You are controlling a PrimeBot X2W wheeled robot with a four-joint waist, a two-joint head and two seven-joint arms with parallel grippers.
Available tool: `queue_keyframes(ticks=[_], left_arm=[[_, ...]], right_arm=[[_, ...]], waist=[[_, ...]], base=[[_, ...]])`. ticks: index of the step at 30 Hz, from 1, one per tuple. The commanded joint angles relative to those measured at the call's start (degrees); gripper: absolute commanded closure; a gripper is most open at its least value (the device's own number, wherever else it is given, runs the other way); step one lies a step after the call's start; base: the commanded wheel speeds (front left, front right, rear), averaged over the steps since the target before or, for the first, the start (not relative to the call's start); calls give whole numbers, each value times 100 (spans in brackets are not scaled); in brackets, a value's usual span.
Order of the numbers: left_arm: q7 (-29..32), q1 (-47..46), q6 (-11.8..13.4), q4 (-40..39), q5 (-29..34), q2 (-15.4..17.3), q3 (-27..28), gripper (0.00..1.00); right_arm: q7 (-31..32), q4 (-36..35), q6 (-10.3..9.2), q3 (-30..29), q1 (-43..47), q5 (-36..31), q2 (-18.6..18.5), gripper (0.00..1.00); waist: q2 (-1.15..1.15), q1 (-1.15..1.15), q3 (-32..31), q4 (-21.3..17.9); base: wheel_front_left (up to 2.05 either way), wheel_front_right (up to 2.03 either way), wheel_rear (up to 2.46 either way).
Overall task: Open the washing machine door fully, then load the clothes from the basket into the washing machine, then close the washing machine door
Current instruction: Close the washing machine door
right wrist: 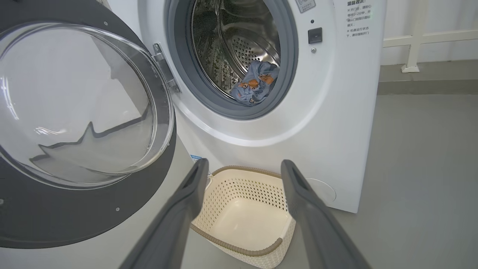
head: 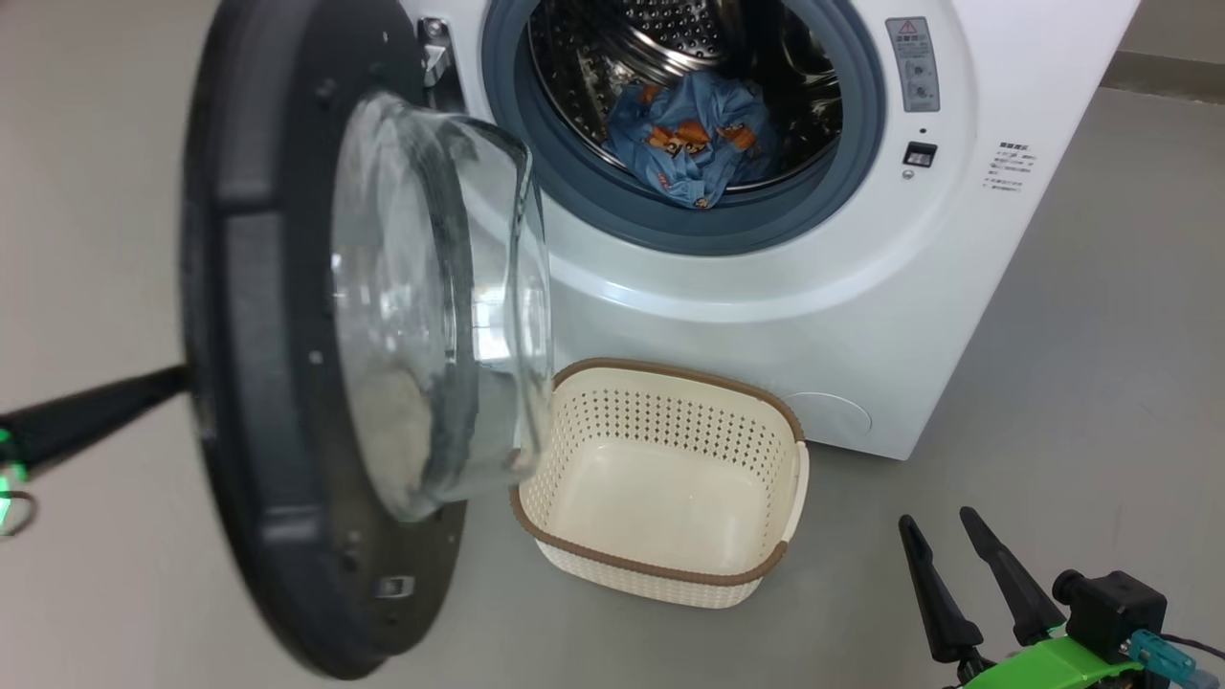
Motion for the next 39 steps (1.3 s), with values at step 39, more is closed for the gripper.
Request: queue_keyframes(ticks=[39], left_arm=[[-803, -1222, -25, -515, 920, -1802, 54, 100]], right_arm=[[-27, -251, 9, -234, -332, -94, 163, 0]], waist=[[0, 0, 418, -1365]], base=[[0, 0, 0]])
